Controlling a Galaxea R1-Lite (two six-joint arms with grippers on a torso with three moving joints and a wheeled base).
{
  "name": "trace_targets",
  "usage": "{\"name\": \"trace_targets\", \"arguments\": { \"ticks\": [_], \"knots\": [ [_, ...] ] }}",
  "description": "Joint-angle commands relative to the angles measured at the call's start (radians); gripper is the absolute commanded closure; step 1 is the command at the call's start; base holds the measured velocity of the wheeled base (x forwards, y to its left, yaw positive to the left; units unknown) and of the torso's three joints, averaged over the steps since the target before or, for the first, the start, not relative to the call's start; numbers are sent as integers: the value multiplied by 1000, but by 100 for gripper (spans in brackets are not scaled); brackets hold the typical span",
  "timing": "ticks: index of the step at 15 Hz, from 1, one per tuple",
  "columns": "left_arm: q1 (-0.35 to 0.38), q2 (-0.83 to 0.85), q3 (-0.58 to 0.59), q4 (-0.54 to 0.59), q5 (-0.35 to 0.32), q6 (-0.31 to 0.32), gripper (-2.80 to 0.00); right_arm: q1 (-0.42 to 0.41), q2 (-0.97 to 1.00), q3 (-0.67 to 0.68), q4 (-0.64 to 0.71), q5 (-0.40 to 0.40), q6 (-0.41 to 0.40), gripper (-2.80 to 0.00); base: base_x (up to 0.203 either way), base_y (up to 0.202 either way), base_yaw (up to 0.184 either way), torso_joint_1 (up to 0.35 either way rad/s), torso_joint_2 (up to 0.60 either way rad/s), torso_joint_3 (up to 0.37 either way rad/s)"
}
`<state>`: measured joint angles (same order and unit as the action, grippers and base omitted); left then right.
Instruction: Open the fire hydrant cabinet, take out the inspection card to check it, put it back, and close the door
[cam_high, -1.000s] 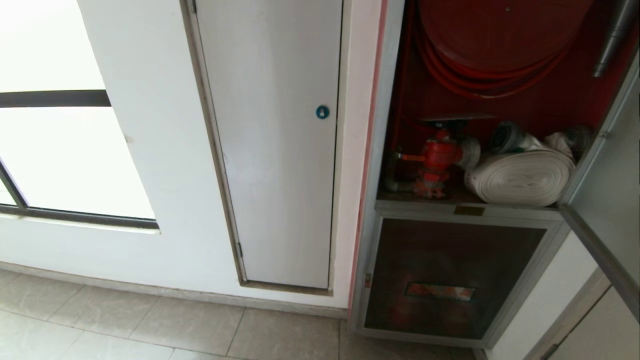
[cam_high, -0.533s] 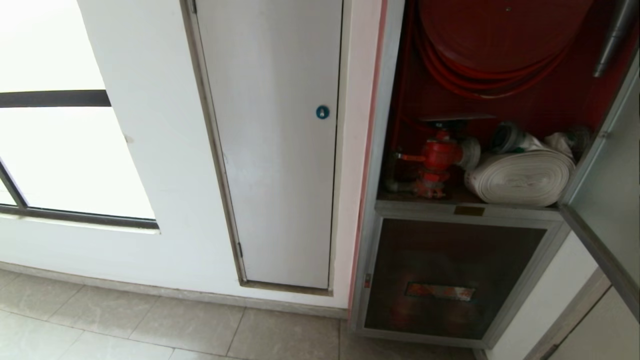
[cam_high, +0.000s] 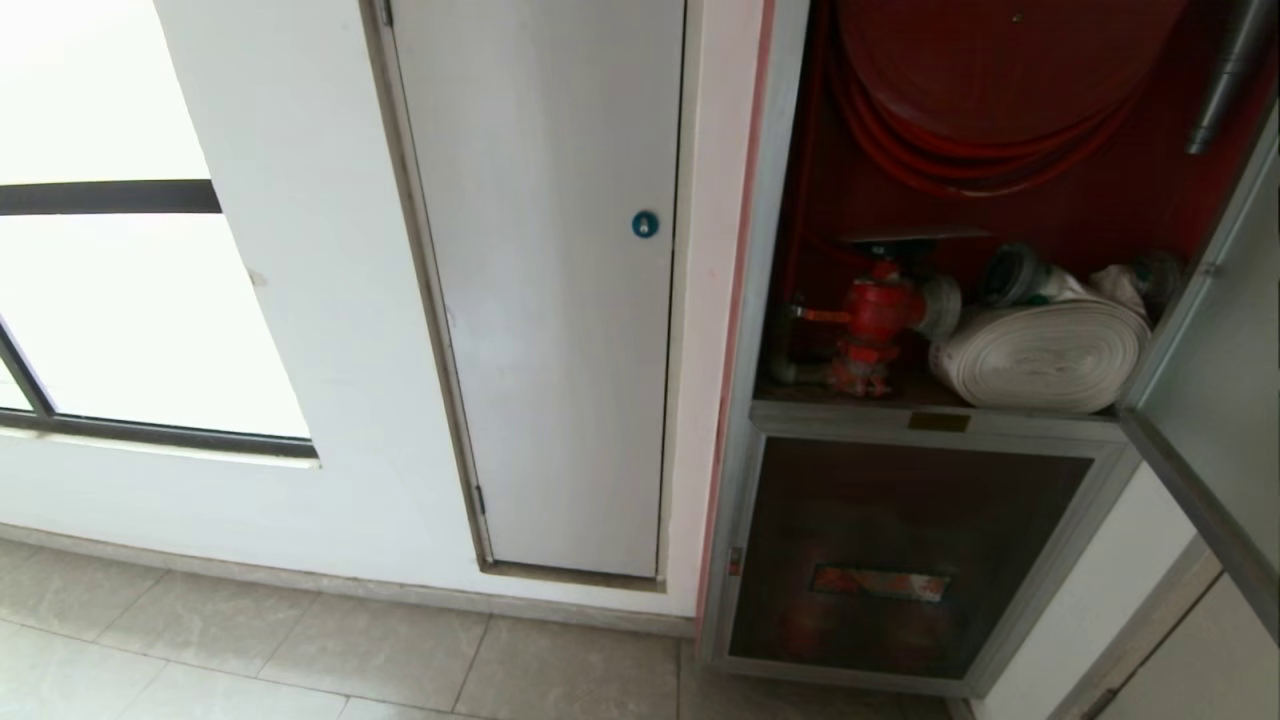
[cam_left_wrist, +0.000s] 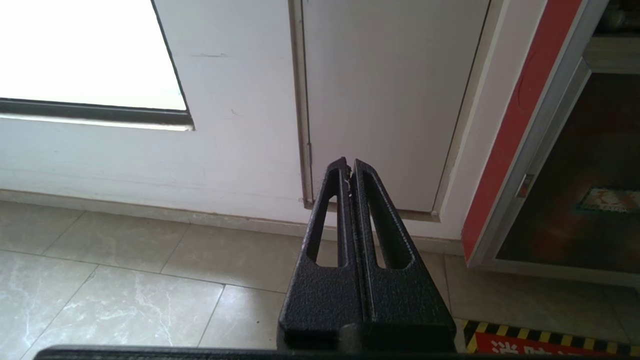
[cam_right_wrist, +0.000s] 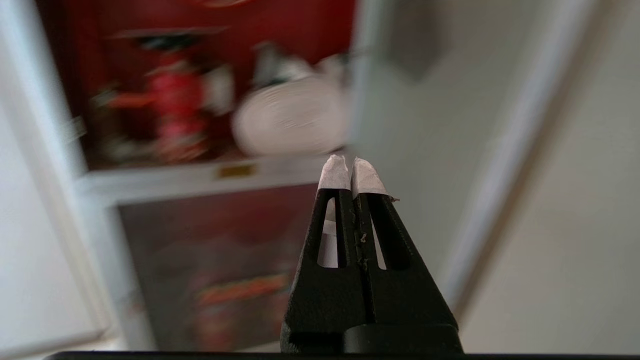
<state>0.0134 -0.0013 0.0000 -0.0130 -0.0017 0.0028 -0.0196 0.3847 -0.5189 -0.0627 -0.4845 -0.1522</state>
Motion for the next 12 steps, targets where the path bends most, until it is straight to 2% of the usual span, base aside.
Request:
{"name": "trace_targets", "arguments": {
  "ticks": [1,7,9,12],
  "knots": [
    [0,0,6,-1,0,0,0,0,70,-48,-19,-99,-15,0,0,0,0,0,0,0],
    [0,0,6,-1,0,0,0,4,129,-101,-130,-354,-84,0,0,0,0,0,0,0],
    [0,0,6,-1,0,0,0,3,170,-96,-195,-397,-100,0,0,0,0,0,0,0],
    [0,0,6,-1,0,0,0,1,203,-98,-207,-432,-101,0,0,0,0,0,0,0]
  ]
}}
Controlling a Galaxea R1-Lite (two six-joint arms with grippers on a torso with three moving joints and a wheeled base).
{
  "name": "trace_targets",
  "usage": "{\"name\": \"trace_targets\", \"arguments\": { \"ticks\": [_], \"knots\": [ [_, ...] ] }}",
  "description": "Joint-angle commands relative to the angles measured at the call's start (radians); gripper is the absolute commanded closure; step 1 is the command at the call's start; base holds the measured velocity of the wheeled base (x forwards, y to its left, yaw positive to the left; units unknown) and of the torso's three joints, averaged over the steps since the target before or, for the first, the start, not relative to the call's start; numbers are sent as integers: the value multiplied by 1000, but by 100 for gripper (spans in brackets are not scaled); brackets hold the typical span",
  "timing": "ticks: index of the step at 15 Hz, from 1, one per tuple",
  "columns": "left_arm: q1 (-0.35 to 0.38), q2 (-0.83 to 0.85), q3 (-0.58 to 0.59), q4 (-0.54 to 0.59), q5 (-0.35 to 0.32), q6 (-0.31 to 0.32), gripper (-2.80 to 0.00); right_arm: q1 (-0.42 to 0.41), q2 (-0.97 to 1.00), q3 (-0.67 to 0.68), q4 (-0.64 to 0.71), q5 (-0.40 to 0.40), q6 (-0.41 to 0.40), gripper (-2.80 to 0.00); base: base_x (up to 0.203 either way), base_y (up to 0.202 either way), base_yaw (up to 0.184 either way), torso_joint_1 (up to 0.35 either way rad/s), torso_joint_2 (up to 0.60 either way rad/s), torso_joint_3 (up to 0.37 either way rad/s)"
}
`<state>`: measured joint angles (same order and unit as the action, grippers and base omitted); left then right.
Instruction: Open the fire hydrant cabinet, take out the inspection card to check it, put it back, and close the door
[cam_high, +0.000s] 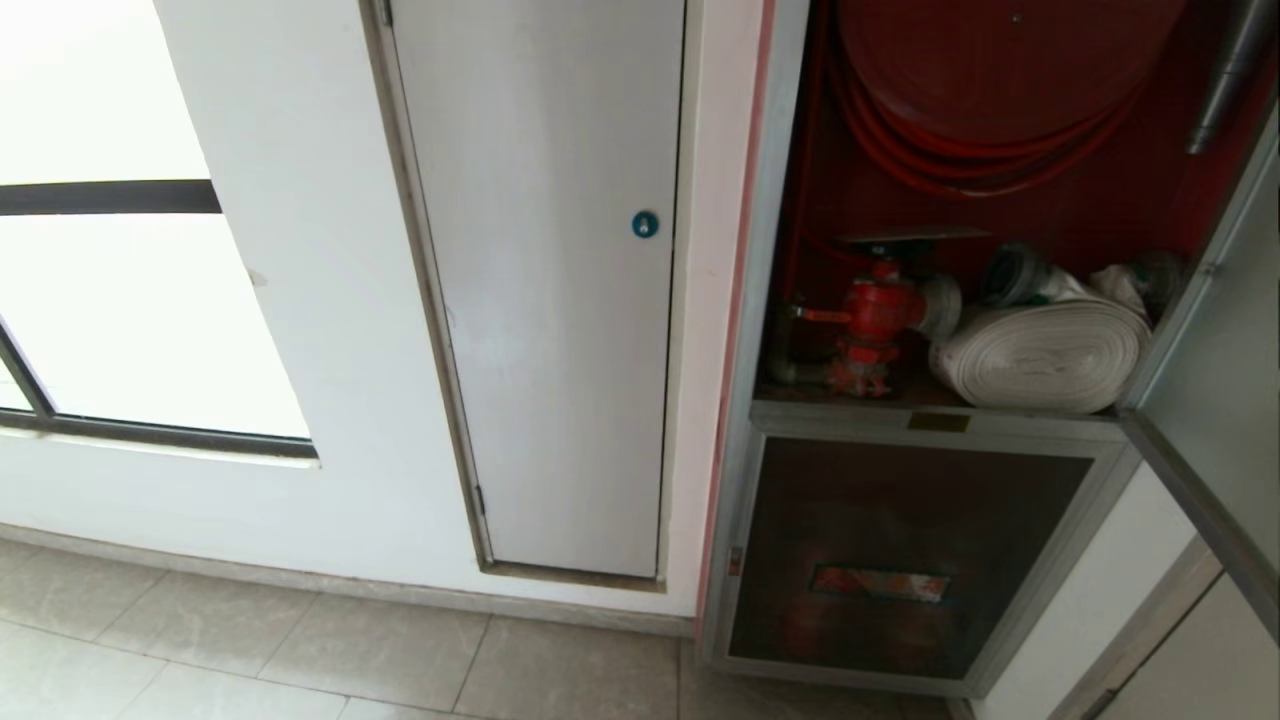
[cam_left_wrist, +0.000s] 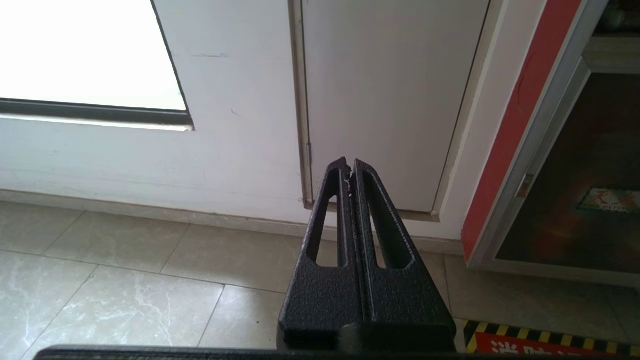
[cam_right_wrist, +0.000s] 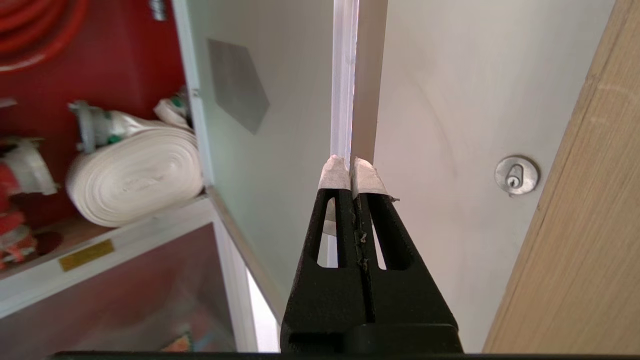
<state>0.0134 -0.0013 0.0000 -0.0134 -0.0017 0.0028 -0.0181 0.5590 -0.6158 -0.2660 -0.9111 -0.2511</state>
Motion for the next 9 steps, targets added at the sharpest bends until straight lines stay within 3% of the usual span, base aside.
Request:
{"name": "trace_targets", "arguments": {
  "ticks": [1,4,9],
  "knots": [
    [0,0,6,0,0,0,0,-2,42,-10,-4,-21,-1,0,0,0,0,0,0,0],
    [0,0,6,0,0,0,0,-13,87,-64,-6,-33,5,0,0,0,0,0,0,0],
    [0,0,6,0,0,0,0,-175,189,-138,-6,49,59,0,0,0,0,0,0,0]
  ]
}}
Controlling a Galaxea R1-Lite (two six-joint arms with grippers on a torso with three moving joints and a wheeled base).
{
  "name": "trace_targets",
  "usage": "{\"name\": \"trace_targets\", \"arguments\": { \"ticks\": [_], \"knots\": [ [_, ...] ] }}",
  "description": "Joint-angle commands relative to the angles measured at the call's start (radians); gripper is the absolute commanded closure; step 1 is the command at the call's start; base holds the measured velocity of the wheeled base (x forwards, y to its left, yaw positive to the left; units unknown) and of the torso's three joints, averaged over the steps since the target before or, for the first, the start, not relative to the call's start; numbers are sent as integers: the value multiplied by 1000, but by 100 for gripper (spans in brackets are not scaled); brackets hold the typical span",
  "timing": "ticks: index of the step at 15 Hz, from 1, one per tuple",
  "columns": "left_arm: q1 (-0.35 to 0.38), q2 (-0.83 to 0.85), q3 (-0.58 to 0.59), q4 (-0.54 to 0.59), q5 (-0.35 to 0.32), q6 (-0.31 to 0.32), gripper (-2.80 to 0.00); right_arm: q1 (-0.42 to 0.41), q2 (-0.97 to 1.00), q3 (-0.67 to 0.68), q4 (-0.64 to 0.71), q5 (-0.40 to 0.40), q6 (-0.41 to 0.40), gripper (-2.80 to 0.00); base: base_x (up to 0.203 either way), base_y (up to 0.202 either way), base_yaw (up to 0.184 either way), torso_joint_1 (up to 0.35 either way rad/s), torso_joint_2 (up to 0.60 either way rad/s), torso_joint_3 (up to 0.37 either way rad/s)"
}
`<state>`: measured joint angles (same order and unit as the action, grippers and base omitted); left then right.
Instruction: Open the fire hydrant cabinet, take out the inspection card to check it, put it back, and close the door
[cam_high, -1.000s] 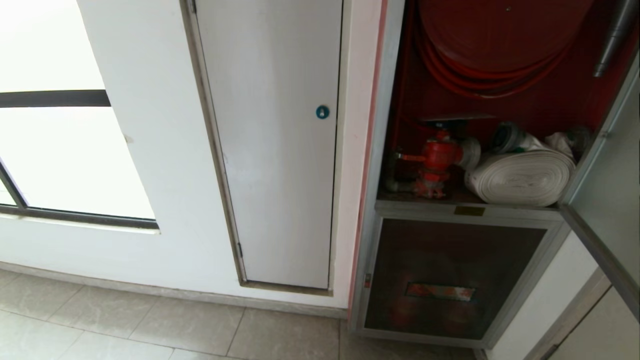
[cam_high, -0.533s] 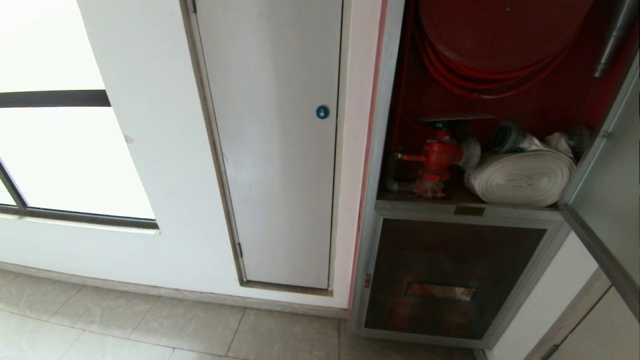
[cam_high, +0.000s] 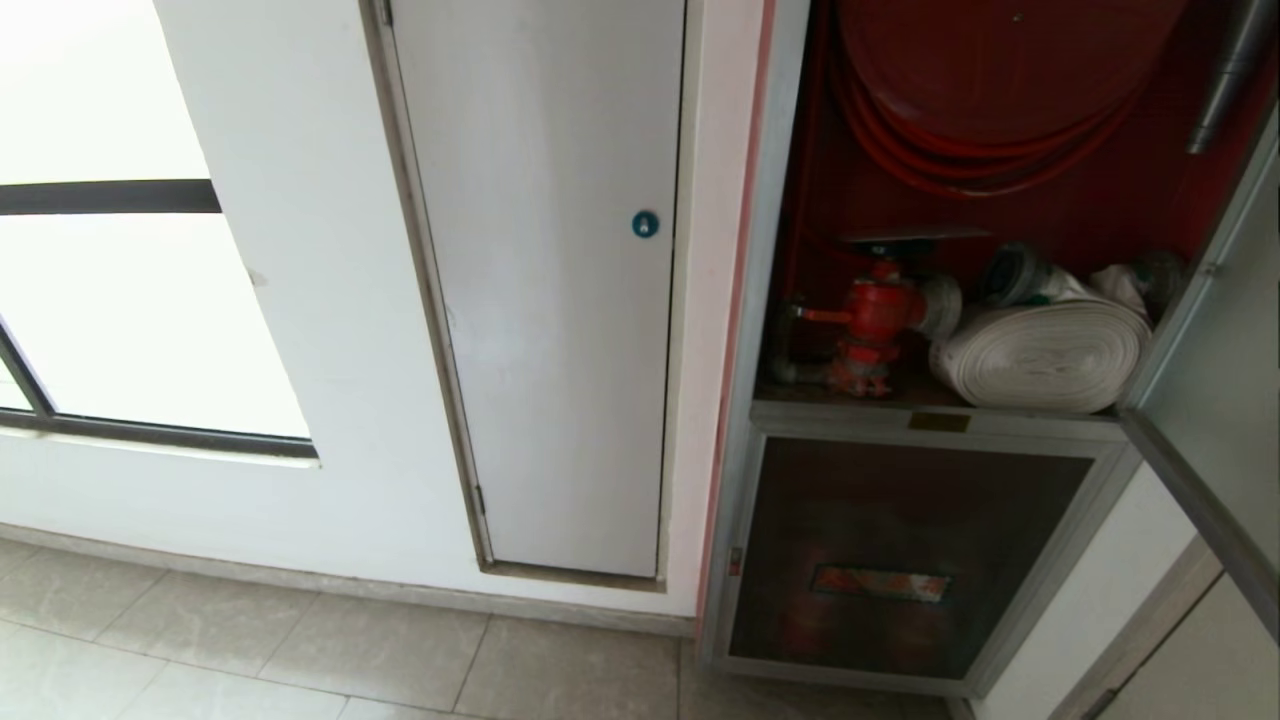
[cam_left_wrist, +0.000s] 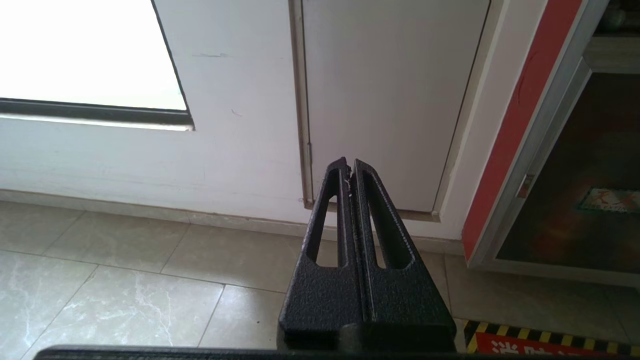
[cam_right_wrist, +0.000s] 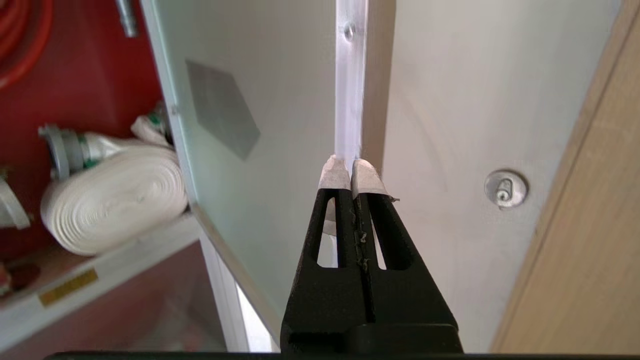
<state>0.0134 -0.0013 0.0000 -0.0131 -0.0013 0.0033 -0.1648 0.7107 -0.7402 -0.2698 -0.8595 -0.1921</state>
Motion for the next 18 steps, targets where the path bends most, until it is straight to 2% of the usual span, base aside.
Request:
{"name": "trace_targets", "arguments": {
  "ticks": [1,5,6,7,10,18],
  "knots": [
    [0,1,6,-1,0,0,0,-81,47,-22,-1,24,17,0,0,0,0,0,0,0],
    [0,0,6,-1,0,0,0,-321,78,-29,6,241,93,0,0,0,0,0,0,0],
    [0,0,6,-1,0,0,0,-358,91,-31,5,283,107,0,0,0,0,0,0,0],
    [0,0,6,-1,0,0,0,-389,97,-30,4,305,113,0,0,0,0,0,0,0],
    [0,0,6,-1,0,0,0,-548,109,-23,2,397,154,0,0,0,0,0,0,0],
    [0,0,6,-1,0,0,0,-702,119,5,-1,501,236,0,0,0,0,0,0,0]
  ]
}}
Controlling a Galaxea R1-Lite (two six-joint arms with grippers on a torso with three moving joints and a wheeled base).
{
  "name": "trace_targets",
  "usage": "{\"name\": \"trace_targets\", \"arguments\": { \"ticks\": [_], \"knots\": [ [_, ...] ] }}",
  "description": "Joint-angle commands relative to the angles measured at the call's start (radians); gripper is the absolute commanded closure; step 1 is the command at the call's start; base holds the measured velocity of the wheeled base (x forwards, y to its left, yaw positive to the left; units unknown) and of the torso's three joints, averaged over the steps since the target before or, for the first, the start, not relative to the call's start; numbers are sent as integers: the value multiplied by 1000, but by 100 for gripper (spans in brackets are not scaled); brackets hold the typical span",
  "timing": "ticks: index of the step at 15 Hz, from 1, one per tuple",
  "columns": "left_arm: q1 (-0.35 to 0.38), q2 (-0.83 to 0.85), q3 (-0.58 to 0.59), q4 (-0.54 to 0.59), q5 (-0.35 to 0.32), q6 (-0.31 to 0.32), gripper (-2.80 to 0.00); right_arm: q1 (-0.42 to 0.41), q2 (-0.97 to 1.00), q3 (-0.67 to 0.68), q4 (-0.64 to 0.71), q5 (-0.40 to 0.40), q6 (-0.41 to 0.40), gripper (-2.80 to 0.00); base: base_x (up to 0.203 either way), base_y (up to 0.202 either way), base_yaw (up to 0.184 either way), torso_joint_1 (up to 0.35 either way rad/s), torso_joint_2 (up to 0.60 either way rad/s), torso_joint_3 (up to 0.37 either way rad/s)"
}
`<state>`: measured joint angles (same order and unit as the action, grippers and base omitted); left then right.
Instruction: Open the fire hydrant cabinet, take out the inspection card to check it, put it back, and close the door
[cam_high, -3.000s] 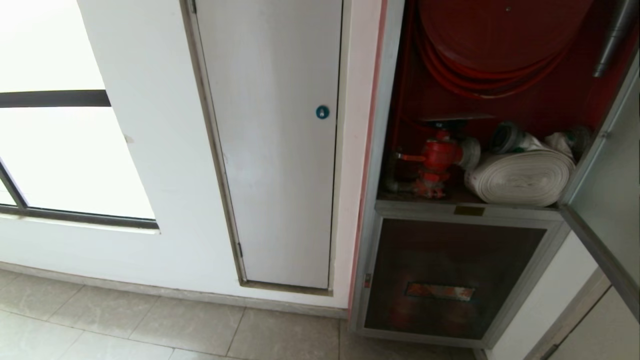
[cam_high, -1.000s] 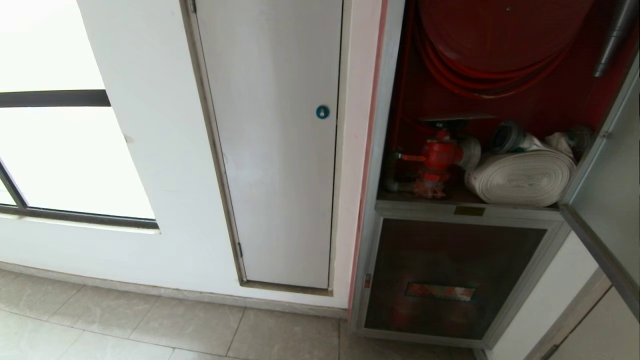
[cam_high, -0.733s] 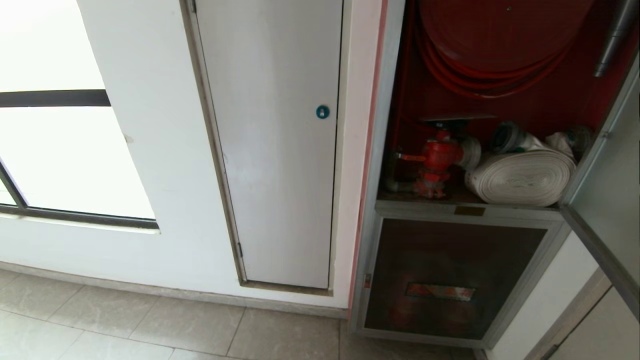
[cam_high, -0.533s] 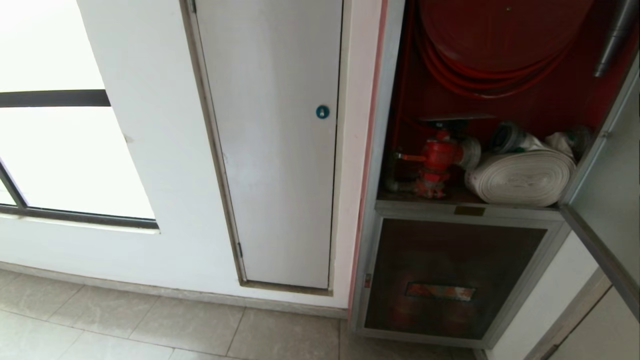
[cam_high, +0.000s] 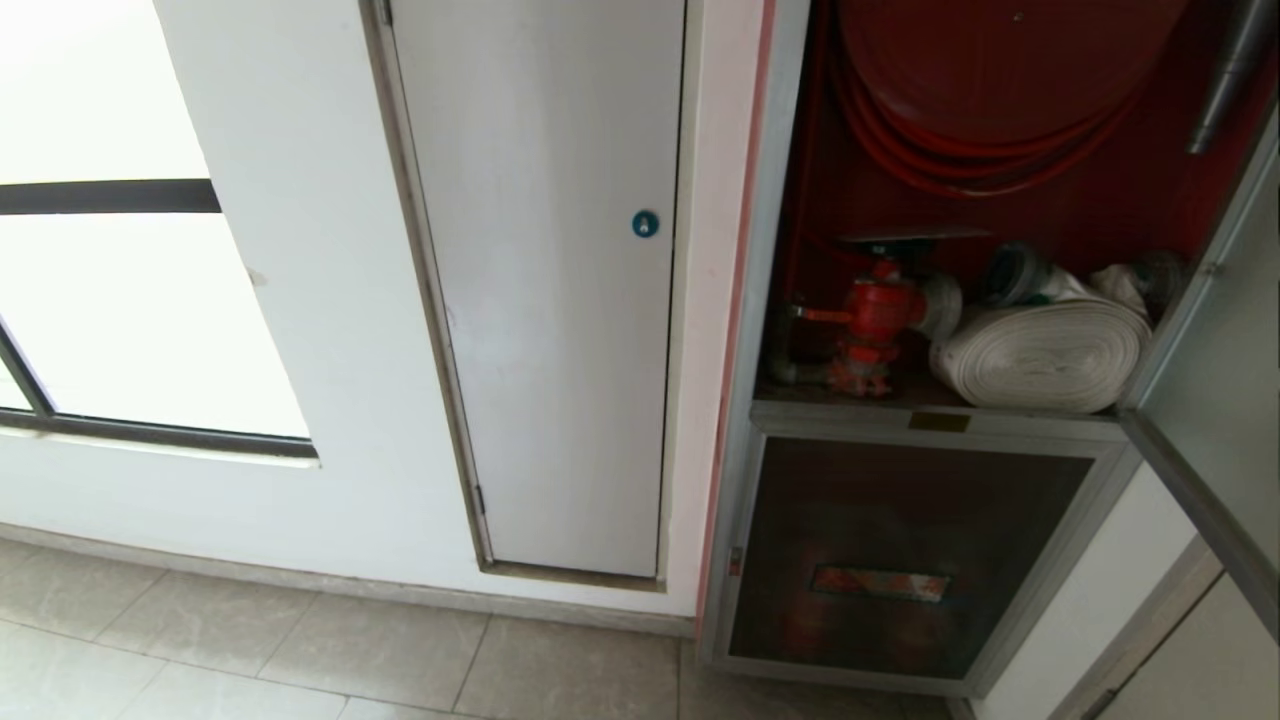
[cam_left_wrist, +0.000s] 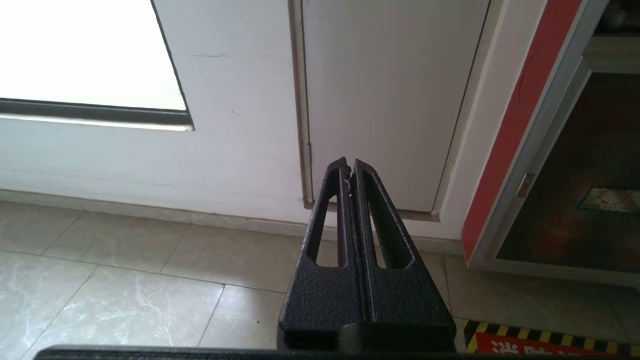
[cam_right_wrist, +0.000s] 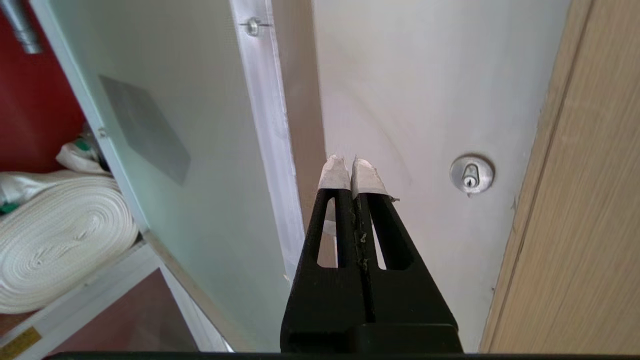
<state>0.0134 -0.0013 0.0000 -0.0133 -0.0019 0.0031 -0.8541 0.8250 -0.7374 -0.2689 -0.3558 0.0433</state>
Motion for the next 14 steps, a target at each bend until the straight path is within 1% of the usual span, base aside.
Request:
{"name": "trace_targets", "arguments": {
  "ticks": [1,3,5,8,12,14],
  "knots": [
    [0,0,6,0,0,0,0,-40,9,1,-4,20,7,0,0,0,0,0,0,0],
    [0,0,6,0,0,0,0,-79,25,0,-5,65,10,0,0,0,0,0,0,0],
    [0,0,6,0,0,0,0,-146,58,1,-21,115,13,0,0,0,0,0,0,0],
    [0,0,6,0,0,0,0,-231,83,22,-105,209,13,0,0,0,0,0,0,0],
    [0,0,6,0,0,0,0,-244,124,20,-113,250,13,0,0,0,0,0,0,0],
    [0,0,6,0,0,0,0,-244,129,25,-137,255,13,0,0,0,0,0,0,0]
  ]
}}
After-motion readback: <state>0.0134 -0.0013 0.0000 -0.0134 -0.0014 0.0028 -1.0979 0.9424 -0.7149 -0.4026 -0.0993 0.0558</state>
